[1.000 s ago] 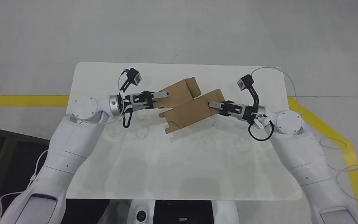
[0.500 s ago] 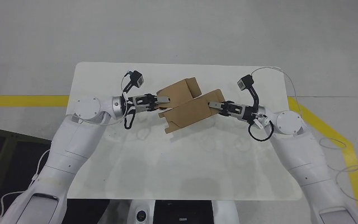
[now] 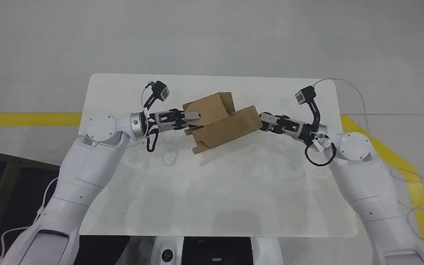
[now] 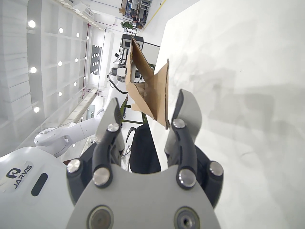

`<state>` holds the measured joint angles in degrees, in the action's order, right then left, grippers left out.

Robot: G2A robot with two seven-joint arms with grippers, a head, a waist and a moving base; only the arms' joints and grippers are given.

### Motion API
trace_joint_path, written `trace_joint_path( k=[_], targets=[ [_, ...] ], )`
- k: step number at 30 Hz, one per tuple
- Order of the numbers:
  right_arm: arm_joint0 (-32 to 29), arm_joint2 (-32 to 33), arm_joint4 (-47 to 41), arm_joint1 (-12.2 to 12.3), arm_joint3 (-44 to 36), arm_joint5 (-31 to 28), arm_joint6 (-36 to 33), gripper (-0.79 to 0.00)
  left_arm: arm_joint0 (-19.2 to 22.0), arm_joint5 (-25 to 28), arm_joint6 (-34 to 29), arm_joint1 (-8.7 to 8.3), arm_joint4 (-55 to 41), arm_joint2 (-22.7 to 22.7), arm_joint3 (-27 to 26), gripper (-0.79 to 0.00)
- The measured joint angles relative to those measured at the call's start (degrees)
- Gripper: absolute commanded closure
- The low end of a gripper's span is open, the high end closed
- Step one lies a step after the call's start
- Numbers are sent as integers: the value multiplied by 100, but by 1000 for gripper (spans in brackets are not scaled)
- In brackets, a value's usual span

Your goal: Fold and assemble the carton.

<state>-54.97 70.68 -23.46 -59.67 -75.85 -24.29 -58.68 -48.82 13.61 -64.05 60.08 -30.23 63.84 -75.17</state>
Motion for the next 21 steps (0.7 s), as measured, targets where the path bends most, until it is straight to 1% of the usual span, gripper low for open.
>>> trace_joint_path(
  k=[3, 5, 7, 9, 12, 14, 17, 18, 20, 21],
  targets=[
    [-19, 167, -92, 49, -251, -99, -350, -785, -34, 144, -117, -14, 216, -5, -127, -12],
    [72, 190, -146, 68, -332, -37, -669, -785, -61, 227, -165, -21, 377, -21, -207, -15],
    [182, 203, -117, 79, -330, 34, -833, -785, -80, 273, -175, -27, 507, -33, -267, -18],
    [285, 278, 106, 99, -300, 122, -721, -785, -100, 314, -153, -32, 654, -39, -326, 0],
    [272, 387, 362, 125, -442, 153, -484, -785, -138, 342, -98, -35, 724, -29, -384, 0],
    [248, 349, 227, 126, -585, 105, -650, -785, -160, 362, -84, -37, 732, -18, -414, 0],
    [363, 90, -181, 85, -588, 80, -1164, -785, -187, 405, -111, -38, 738, -16, -462, 0],
    [425, -10, -324, 64, -547, 73, -1307, -751, -193, 429, -135, -39, 758, -23, -483, 0],
    [593, -256, -619, 8, -428, 61, -1587, -659, -209, 483, -195, -39, 803, -47, -532, 0],
    [672, -361, -715, -18, -365, 62, -1687, -637, -215, 499, -219, -39, 810, -57, -551, 0]
  ],
)
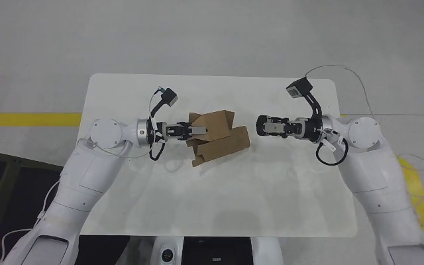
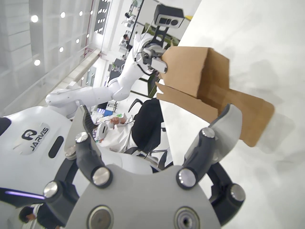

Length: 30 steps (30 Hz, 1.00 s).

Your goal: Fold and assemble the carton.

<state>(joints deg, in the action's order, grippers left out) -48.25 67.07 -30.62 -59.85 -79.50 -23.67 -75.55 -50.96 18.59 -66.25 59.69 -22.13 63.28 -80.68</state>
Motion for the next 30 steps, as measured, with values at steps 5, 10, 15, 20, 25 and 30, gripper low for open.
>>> trace_joint_path(
  k=[5, 10, 15, 20, 25, 30],
  targets=[
    [475, -514, -239, -139, 458, 49, -385, -428, -22, 76, -128, 2, -1, -40, -69, 0],
    [845, -851, -266, -251, 930, 70, -548, -376, -42, 175, -252, 3, -77, -52, -123, 0],
    [1030, -1109, -188, -342, 1260, 37, -543, -348, -57, 220, -295, -1, -111, -37, -164, 0],
    [1141, -1294, -16, -407, 1454, -12, -487, -348, -83, 220, -303, -3, -233, -8, -192, 0],
    [1231, -1402, 153, -456, 1497, -55, -364, -332, -88, 206, -346, -4, -291, 0, -203, 0],
    [1282, -1504, 122, -515, 1565, -123, -329, -320, -88, 187, -359, -3, -300, -4, -204, 0]
  ],
)
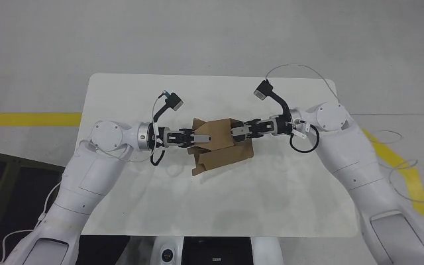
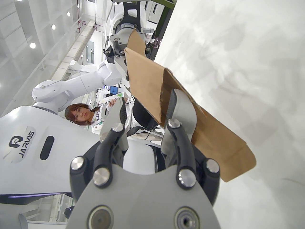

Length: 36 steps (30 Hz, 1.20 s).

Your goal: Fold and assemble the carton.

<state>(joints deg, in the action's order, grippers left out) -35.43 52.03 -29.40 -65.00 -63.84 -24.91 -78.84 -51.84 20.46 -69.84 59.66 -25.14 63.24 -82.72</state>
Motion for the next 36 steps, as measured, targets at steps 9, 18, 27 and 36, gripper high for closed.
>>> trace_joint_path(
  k=[9, 18, 27, 36],
  targets=[
    [37, -101, -405, -87, 143, -48, -6, -280, 9, 5, 4, 5, -43, 2, 45, 0],
    [0, -81, -626, -70, 78, 42, -97, -271, 19, -14, -14, 8, -50, -2, 64, 0],
    [165, -324, -583, -164, 201, 25, -79, -262, 28, -10, -32, 13, -74, -11, 78, 0],
    [240, -513, -727, -262, 320, -23, -31, -243, 36, -5, -50, 17, -82, -15, 93, 0]
  ],
)
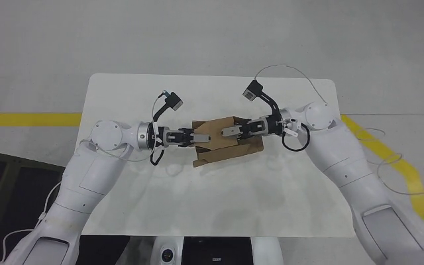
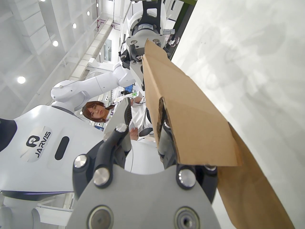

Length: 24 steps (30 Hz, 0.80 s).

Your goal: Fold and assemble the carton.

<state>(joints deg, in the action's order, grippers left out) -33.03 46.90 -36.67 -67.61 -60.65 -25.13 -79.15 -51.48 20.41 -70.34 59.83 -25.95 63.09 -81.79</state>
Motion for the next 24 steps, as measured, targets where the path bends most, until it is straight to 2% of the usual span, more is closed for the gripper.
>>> trace_joint_path(
  k=[8, 13, 15, 17, 18, 20, 21, 22, 24],
  targets=[
    [75, -95, -8, -50, 66, -13, 13, -191, 6, -18, -20, 3, 5, -12, 4, -9],
    [91, -138, -21, -73, 100, -21, 20, -108, 10, -18, -25, 5, 7, -17, 9, -25],
    [97, -151, -27, -80, 110, -17, 17, 0, 11, -15, -28, 6, 7, -18, 14, -71],
    [103, -159, -31, -84, 121, -12, 12, 0, 13, -14, -31, 6, 7, -19, 17, -123],
    [106, -162, -32, -86, 128, -9, 9, 0, 13, -13, -32, 7, 7, -20, 18, -163],
    [111, -167, -34, -88, 137, -3, 3, 0, 14, -12, -33, 7, 7, -20, 20, -336],
    [114, -168, -33, -89, 141, -1, 0, 0, 14, -10, -32, 8, 7, -20, 21, -529],
    [116, -168, -30, -90, 145, -1, 0, 0, 13, -5, -28, 8, 7, -19, 20, -785],
    [120, -168, -20, -90, 156, -2, 2, 0, 9, 8, -18, 8, 6, -14, 18, -785]
  ],
)
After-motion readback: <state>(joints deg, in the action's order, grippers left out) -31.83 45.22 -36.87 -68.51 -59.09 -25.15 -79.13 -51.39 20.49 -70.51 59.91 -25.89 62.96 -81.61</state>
